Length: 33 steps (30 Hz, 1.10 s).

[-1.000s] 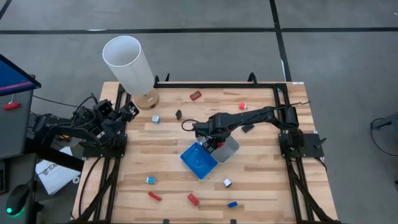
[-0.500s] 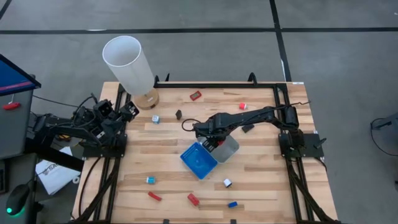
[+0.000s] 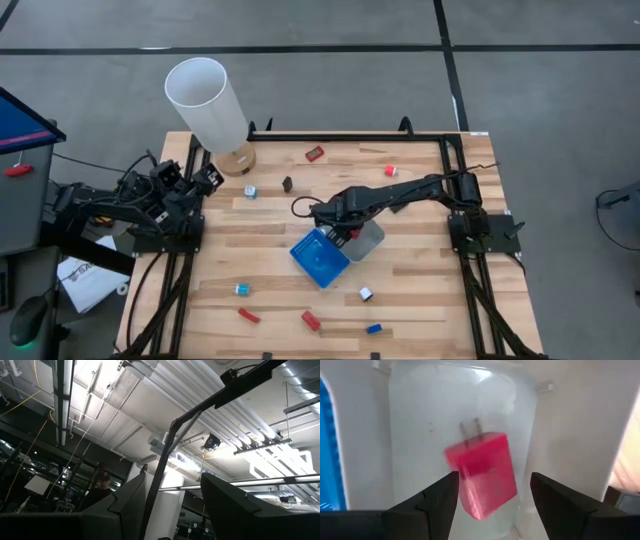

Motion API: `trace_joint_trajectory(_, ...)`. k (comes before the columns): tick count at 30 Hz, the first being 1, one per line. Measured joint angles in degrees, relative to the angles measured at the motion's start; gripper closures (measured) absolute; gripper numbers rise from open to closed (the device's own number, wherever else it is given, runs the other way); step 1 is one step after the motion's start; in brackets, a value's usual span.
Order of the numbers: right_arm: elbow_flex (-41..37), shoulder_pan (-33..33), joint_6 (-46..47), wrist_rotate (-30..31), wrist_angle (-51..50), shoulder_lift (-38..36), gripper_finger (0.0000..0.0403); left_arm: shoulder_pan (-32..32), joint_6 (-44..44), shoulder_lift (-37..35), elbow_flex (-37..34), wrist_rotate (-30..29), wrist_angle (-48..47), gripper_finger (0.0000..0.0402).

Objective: Pick & Place Office items
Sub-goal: Put the red charger adapter into the gray bin

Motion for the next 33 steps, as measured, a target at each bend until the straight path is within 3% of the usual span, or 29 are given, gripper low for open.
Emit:
trace_joint_trajectory(8,0.1,0.5,0.3,0.4,-0.9,-0.5,0.0163,0.0,0.0,0.0,0.0,0.0,0.0,0.0215)
trace_joint_trajectory(20,7.6,6.1,4.0,0.2,-2.3,-5.9,0.0162,0.0,-0.5,0.1,0.0,1.2,-1.2,0.0215)
trace_joint_trajectory(27,7.8,12.3,6.8,3.3,0.0,-15.3,0.0162,-4.0,-3.1,1.4,0.2,2.4,-12.2,0.0215)
trace_joint_trajectory(33,7.8,18.6,12.5,9.1,1.2,-22.0,0.0162,-9.4,0.4,7.1,5.9,0.8,-31.3,0.0215)
